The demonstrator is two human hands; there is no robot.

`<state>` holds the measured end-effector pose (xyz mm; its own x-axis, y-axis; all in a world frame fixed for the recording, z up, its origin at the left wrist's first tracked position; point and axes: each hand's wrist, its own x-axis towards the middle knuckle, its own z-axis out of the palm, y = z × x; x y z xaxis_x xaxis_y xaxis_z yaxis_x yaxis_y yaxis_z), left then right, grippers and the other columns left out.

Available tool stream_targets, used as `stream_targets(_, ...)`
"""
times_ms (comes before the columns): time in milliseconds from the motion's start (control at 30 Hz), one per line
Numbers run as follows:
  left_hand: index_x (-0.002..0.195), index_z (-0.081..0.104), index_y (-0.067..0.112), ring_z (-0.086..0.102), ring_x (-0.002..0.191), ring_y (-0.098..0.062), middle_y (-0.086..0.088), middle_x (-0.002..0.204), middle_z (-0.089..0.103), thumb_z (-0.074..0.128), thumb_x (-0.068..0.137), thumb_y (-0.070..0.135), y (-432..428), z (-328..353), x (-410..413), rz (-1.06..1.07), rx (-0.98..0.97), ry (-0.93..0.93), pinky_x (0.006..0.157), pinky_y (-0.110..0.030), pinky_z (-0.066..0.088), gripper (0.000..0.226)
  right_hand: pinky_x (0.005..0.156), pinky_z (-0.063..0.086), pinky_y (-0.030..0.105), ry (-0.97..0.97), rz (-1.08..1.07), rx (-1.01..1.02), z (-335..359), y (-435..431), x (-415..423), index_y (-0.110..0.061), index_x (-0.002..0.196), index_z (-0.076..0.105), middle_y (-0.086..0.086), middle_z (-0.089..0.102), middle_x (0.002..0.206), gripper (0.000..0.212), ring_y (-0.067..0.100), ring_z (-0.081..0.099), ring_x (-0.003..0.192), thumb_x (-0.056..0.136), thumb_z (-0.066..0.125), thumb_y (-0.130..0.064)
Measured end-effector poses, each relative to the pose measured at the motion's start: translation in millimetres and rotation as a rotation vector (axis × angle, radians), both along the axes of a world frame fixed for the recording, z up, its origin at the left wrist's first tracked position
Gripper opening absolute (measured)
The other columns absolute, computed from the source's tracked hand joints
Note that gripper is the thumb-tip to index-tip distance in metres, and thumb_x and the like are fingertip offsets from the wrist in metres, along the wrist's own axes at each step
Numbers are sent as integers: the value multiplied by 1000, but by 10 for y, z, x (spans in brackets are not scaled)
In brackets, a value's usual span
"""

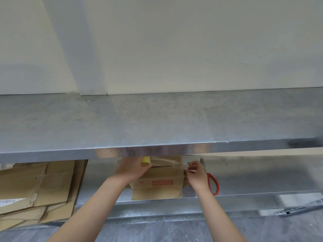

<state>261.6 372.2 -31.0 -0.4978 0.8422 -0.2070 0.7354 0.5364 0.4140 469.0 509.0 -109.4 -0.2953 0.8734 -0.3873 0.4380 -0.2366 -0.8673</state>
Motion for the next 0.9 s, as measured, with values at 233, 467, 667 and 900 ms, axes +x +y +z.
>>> stream_targets(233, 114, 60, 29, 59, 92, -15, 4, 105, 67, 57, 89, 47, 16, 13, -13, -4, 44, 24, 76, -26, 44, 31, 93, 47, 24, 64, 142, 251, 100, -345, 147, -28, 118, 65, -10, 68, 117, 23, 7, 62, 110, 97, 57, -27)
stream_targets(467, 131, 52, 41, 55, 116, -16, 8, 127, 61, 62, 89, 44, -18, 54, 64, -30, 112, 13, 89, -22, 39, 44, 87, 46, 21, -165, 233, 365, 162, -439, 0, -27, 147, 37, -4, 53, 138, 75, 16, 57, 120, 84, 64, -56)
stream_targets(667, 130, 51, 36, 52, 116, -20, 7, 124, 59, 60, 84, 59, -110, 66, 111, -15, 112, 50, 93, -31, 40, 52, 99, 43, 26, -106, 224, 324, 112, -442, -93, -29, 150, 31, 0, 49, 145, 69, 21, 52, 128, 90, 65, -34)
stream_targets(900, 99, 58, 48, 56, 94, -4, 21, 99, 60, 83, 69, 44, -381, 131, 6, 102, 337, -222, 75, -3, 34, 39, 97, 48, 29, -73, 208, 308, 64, -447, -90, -33, 149, 32, -2, 53, 142, 65, 22, 55, 124, 92, 63, -36)
